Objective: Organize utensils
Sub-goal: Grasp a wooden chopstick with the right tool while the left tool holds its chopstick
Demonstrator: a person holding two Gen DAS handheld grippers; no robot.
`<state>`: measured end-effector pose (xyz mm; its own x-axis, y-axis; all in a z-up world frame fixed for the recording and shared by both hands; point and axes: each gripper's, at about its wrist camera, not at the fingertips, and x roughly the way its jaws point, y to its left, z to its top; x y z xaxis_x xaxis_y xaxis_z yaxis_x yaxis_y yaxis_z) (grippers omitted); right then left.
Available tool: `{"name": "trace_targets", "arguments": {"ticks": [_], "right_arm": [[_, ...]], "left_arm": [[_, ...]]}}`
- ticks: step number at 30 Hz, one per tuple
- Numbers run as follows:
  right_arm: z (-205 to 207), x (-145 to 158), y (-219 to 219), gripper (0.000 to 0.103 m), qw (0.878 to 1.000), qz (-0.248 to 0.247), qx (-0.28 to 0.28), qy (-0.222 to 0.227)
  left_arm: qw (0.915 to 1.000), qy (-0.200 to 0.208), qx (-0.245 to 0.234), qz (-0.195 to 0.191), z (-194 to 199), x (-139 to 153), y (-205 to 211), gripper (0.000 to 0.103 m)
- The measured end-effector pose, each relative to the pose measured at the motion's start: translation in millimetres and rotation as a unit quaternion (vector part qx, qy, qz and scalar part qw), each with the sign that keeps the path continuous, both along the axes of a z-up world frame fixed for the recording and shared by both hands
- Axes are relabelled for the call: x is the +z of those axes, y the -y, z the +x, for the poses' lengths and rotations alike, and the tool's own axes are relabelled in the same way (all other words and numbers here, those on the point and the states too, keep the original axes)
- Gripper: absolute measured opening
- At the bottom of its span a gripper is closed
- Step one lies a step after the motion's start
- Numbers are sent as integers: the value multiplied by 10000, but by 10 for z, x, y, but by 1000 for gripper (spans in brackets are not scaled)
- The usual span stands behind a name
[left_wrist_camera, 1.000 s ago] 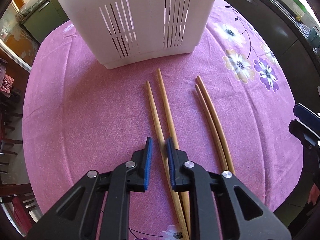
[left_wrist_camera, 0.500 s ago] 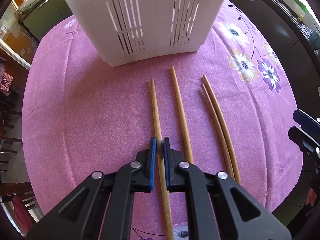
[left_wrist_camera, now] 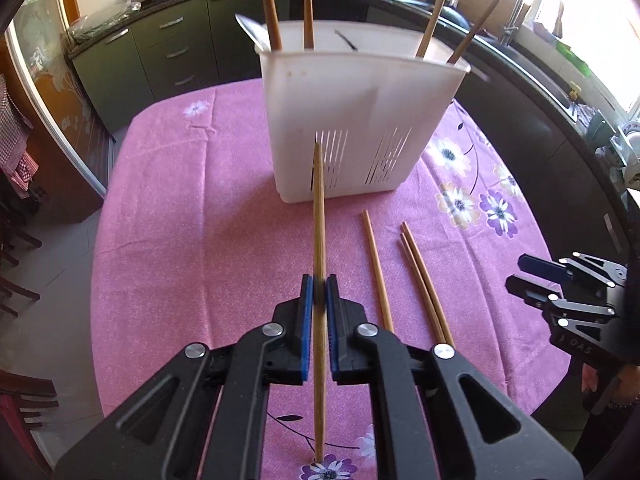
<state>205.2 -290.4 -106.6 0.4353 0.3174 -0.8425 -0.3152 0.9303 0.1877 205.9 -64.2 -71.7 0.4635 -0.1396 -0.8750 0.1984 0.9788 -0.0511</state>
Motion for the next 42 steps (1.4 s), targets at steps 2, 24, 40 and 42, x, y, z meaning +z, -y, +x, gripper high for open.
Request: {"name": "trace_targets", "arguments": {"ticks": [2,24,40,42], "right_arm": [[16,5,-45,35,10000,-24,24,-1],[438,-259,-608,30,9965,-383,324,-664],[488,-439,-930,18,9914,-935,403,-819],[508,-454,-992,18,9910,-1007,400,-790]], "left_arm": [[9998,214,-52,-23,-78,145,-23,7],[9928,1131,-383,-55,-635,528,-104,7],[9912,1228,-475,-130,-735,554,-162,7],[9912,1230,-477,-128,-739,553,-161,7]]}}
